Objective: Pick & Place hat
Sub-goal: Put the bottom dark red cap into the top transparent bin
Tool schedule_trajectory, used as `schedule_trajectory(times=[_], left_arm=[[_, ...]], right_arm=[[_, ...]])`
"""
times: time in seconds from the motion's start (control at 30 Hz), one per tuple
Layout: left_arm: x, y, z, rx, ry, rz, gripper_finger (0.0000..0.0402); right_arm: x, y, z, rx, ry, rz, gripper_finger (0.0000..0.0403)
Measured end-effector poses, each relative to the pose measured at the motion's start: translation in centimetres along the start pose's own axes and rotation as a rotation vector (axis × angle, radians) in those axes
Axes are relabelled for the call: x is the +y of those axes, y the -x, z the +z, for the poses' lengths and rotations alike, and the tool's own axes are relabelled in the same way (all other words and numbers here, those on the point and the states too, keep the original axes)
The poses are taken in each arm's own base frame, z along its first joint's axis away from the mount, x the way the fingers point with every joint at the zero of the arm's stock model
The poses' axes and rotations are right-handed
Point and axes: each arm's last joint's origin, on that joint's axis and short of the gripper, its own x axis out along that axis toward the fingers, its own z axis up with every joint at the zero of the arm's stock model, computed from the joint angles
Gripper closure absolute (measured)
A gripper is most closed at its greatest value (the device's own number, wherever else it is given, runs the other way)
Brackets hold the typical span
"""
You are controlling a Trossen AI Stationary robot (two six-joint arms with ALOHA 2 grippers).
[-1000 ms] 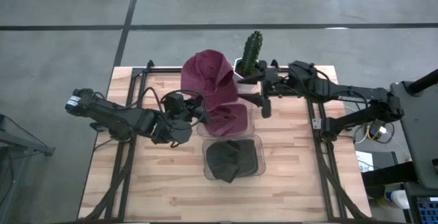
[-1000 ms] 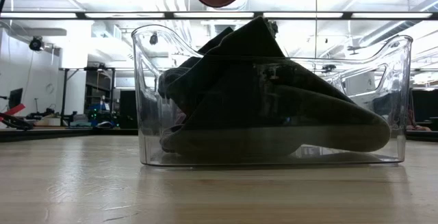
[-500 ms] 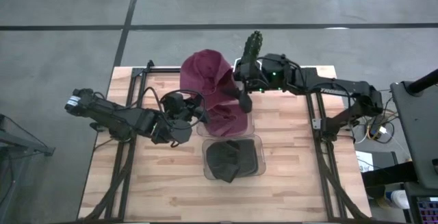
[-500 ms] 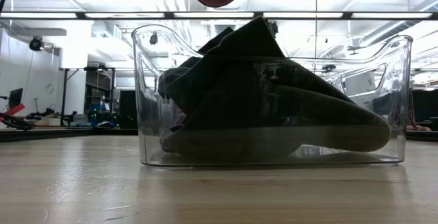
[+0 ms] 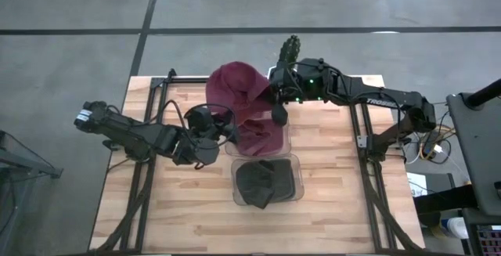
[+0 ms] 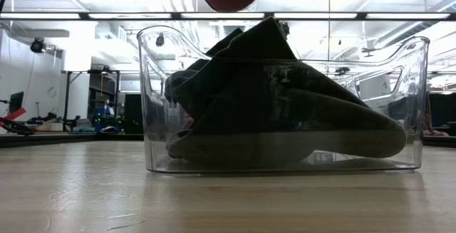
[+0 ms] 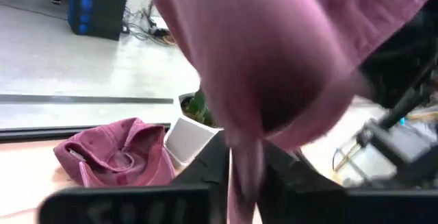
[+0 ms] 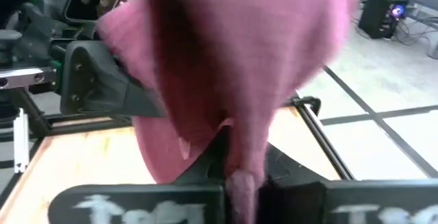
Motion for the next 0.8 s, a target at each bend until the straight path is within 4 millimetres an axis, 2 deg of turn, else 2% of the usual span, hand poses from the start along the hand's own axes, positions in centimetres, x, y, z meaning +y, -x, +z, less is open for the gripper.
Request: schedule_trajectory(times=[0.27,0.5,0.63,0.8], left_arm=[[0.3,0.3,0.3,0.069,-0.070,-0.039,0.0289],[0.6,2.1,1.0,0.358,-0.295,-0.310,0.0273],[1.6,3.6,1.2,0.537,-0.446,-0.446,0.0272],[3.6,4.8,1.6,0.668,-0.522,-0.439,0.0272]], right_arm=[[0.0,1.1,-0.1,0.041,0.023,-0.067,0.0393],[-1.6,1.7,-1.1,0.158,0.005,-0.118,0.0394],[-3.1,1.8,-2.2,0.258,-0.009,0.004,0.0394],[-4.6,0.6,-3.6,0.339,-0.013,0.137,0.0394]])
